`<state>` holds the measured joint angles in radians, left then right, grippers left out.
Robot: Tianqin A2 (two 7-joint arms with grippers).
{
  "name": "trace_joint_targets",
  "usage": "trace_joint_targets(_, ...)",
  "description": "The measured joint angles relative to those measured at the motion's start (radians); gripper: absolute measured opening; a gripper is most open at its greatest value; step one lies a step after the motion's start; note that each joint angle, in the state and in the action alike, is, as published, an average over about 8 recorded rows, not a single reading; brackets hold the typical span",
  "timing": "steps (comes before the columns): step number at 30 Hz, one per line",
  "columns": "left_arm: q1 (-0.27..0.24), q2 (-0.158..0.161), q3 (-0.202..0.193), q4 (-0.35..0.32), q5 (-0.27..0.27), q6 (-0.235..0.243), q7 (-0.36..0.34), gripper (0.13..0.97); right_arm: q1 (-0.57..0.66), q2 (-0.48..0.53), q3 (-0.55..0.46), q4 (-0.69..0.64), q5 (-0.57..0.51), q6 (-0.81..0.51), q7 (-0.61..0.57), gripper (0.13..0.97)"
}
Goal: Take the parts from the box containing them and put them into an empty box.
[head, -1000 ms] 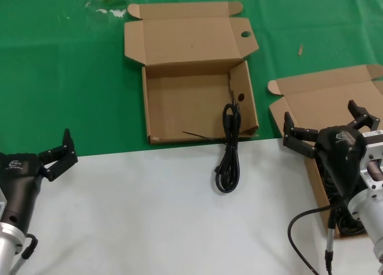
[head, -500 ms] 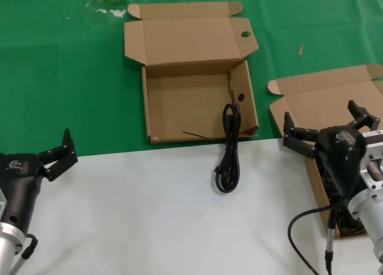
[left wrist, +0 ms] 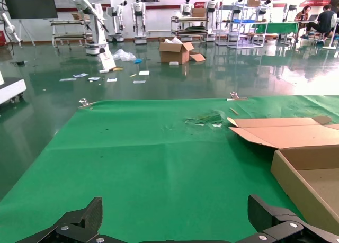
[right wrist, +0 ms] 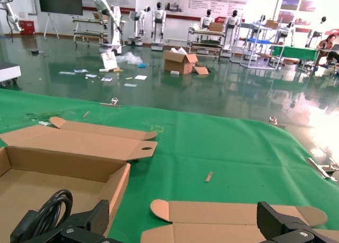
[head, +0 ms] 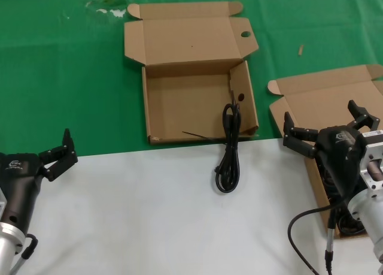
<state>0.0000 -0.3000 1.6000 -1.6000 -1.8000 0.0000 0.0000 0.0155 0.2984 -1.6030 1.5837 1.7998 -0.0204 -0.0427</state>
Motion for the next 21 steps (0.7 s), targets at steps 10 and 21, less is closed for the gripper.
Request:
trace_joint_targets(10,0.000,0.000,0.000,0.000,0.000,0.000,0.000,0.966,0.000,0.000,0.000,0.000,0.000,0.000,0.000,0.966)
trace_joint_targets(21,0.000,0.000,0.000,0.000,0.000,0.000,0.000,0.966,0.000,0.000,0.000,0.000,0.000,0.000,0.000,0.966)
